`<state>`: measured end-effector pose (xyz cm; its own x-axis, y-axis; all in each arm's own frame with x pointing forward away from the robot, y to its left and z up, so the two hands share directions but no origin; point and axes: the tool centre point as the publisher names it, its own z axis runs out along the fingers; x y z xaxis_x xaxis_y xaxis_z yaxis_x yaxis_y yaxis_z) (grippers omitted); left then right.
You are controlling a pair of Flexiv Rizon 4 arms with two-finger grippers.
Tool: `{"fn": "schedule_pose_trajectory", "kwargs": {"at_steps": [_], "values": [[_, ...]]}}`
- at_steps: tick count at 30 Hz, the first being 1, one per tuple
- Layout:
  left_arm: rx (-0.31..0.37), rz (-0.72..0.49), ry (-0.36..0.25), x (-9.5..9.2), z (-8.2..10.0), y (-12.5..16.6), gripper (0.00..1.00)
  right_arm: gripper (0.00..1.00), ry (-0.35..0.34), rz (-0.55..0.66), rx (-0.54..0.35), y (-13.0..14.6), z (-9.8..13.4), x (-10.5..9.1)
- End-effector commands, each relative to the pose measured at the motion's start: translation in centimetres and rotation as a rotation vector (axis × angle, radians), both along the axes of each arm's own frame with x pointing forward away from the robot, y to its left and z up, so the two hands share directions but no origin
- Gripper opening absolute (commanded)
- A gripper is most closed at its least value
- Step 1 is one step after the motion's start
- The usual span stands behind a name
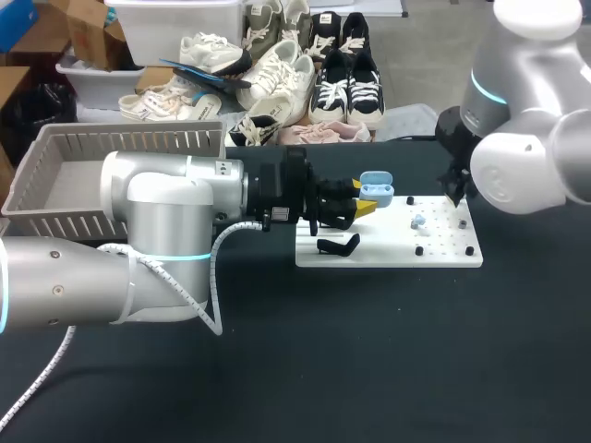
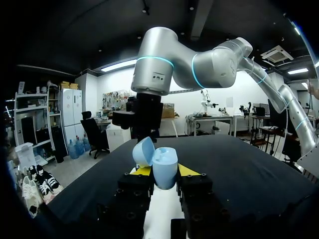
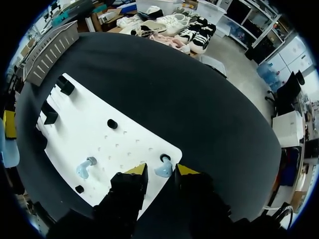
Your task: Pick up each earbud case from the left stands, insert the matching earbuds, close the lid, and place the case in the box.
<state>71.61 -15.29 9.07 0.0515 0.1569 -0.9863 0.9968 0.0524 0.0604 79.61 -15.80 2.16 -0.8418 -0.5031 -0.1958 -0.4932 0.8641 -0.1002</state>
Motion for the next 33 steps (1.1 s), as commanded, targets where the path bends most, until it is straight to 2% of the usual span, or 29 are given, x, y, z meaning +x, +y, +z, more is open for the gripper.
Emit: {"fn": "schedule_pose_trajectory", "kwargs": {"at_steps": [1,17,22,27,31,33], "values": [[-0.001,0.005,-0.002,-0.15,-0.02,-0.01,0.00,0.33,0.002,-0.008,-0.004,-0.01,-0.05,0.09],[-0.001,0.005,-0.002,-0.15,-0.02,-0.01,0.00,0.23,0.010,-0.013,-0.005,-0.12,-0.17,0.33],[-0.001,0.005,-0.002,-0.15,-0.02,-0.01,0.00,0.14,0.016,-0.015,-0.007,-0.10,-0.24,0.39],[-0.001,0.005,-0.002,-0.15,-0.02,-0.01,0.00,0.11,0.020,-0.020,-0.010,-0.14,-0.30,0.44],[-0.001,0.005,-0.002,-0.15,-0.02,-0.01,0.00,0.00,0.019,-0.026,-0.010,-0.21,-0.13,0.33],[-0.001,0.005,-0.002,-0.15,-0.02,-0.01,0.00,0.00,0.016,-0.029,-0.009,-0.29,0.07,0.24]]}}
